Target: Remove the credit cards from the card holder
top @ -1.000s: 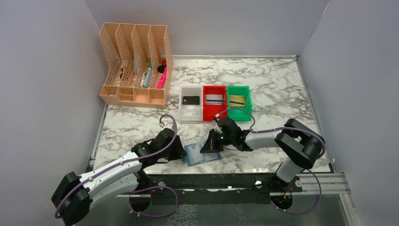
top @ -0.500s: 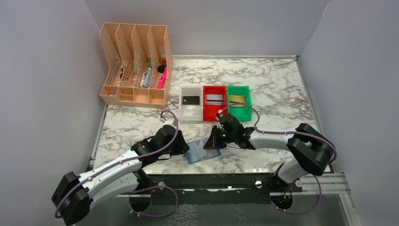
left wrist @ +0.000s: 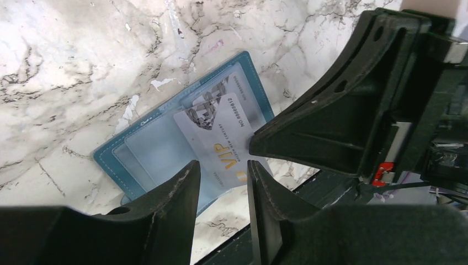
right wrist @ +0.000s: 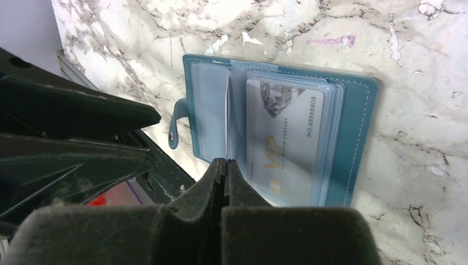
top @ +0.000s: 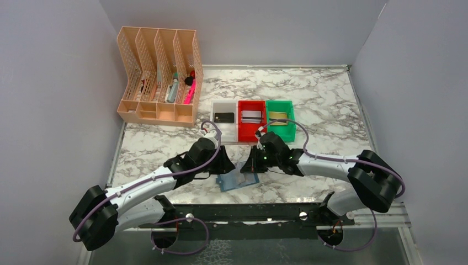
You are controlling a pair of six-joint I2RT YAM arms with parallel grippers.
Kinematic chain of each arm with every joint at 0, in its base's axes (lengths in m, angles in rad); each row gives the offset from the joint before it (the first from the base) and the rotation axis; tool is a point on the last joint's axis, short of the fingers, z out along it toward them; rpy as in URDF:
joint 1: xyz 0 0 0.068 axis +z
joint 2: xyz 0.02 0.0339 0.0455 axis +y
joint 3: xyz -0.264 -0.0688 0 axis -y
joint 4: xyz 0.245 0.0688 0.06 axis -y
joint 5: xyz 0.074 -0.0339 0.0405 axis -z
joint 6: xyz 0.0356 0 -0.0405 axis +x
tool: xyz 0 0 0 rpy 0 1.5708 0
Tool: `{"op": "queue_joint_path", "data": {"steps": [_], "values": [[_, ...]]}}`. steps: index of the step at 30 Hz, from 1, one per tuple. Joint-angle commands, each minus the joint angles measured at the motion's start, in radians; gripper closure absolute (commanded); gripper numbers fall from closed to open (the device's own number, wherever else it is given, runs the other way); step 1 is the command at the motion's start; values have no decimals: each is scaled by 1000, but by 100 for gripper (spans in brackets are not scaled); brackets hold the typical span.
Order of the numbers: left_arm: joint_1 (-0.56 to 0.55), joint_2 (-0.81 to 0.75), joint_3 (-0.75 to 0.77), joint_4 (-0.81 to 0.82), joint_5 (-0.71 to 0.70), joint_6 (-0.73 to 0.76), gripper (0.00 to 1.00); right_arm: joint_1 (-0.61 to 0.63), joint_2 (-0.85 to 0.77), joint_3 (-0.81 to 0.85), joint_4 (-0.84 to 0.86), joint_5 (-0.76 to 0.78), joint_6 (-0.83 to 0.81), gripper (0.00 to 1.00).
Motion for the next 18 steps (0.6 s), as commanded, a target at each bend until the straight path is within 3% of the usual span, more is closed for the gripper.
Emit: {"op": "queue_joint_path", "data": {"steps": [1,12,18], "values": [[-3,13,28,33,39,36,60,0,-48,25,-54,55,-22,99],[-3,42,-12,105,72,17,60,1,-28,36,-65,43,-46,99],[-3,135,-22,124,85,9,69,1,33,41,-30,-1,-45,96]]}}
